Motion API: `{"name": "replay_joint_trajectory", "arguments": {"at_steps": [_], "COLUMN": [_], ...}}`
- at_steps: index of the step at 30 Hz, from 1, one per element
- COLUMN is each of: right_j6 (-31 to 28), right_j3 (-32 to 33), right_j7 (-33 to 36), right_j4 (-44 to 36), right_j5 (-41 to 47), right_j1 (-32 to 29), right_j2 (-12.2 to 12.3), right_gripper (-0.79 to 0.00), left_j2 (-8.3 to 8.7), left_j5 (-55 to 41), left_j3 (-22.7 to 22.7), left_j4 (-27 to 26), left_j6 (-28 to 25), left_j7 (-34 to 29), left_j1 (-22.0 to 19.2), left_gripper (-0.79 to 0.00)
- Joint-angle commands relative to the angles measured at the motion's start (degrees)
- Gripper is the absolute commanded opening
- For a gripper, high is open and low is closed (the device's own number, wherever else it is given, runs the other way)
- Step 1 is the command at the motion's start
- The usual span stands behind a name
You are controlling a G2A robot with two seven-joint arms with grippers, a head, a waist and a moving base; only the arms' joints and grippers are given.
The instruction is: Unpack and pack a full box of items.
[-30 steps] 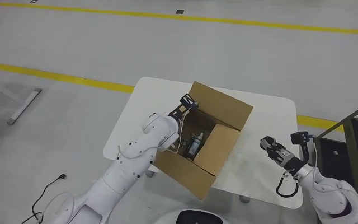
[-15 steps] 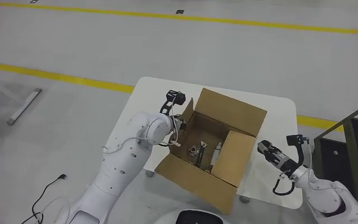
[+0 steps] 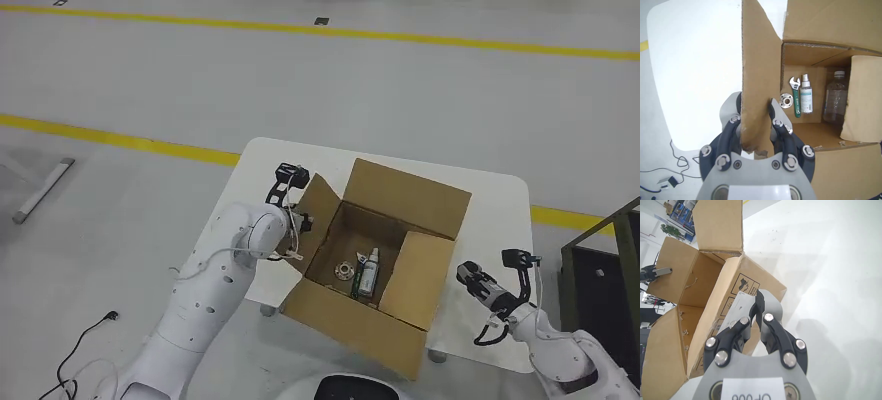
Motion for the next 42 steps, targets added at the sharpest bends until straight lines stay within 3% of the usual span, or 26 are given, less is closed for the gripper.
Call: {"name": "replay_joint_trajectory", "arguments": {"at_steps": [1,15,22,35,42], "right_j6": [-0.2,-2.1,-4.1,-7.3,-6.0], "right_j3": [-1.0,-4.2,-4.9,-8.4,-5.7], "right_j7": [0.1,1.1,1.1,4.3,1.9], "right_j4": [0.8,4.3,5.6,12.8,11.0], "right_j5": [0.4,1.3,4.0,2.0,2.5], "right_j1": [1.0,5.7,6.8,15.3,13.7], "right_j2": [-0.3,-1.4,-2.0,-3.0,-3.0], "right_gripper": [-0.785,-0.785,-0.785,-0.785,-0.785], "left_j2": [0.15,0.59,0.33,0.34,-0.10], "left_j5": [2.5,18.6,17.8,15.0,10.0], "left_j3": [0.2,4.0,3.6,0.5,0.0], "left_j4": [0.4,2.9,1.7,-5.7,-10.7], "left_j6": [-0.4,-2.6,-2.7,-3.5,-5.4], "left_j7": [0.8,5.2,4.6,2.2,3.2], "left_j1": [0.2,2.7,3.5,4.2,3.2], "left_gripper": [0.000,0.000,0.000,0.000,0.000]}}
